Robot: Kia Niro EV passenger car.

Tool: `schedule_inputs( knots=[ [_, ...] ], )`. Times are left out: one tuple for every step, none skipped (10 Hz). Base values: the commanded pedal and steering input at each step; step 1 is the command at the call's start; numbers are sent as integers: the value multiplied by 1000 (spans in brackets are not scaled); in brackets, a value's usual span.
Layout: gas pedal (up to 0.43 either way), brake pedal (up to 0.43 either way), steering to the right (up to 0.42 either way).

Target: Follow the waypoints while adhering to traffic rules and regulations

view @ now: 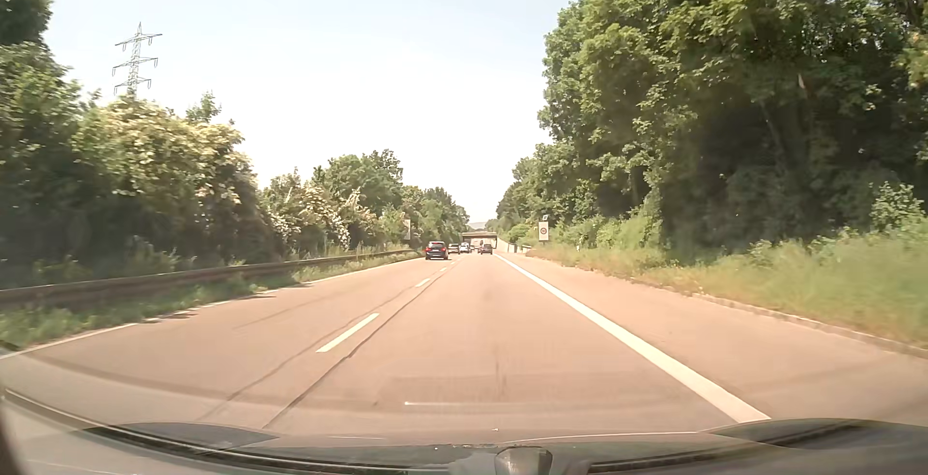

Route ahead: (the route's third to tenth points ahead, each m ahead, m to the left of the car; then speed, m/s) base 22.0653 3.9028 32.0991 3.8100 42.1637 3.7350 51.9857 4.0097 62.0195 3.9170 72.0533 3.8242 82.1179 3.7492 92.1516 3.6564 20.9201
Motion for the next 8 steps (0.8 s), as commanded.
schedule_inputs(
  knots=[
    [118,0,-1],
    [118,0,-1],
    [130,0,-1],
    [138,0,-1],
    [138,0,-1],
    [150,0,-1],
    [150,0,-1],
    [150,0,-1]
  ],
)
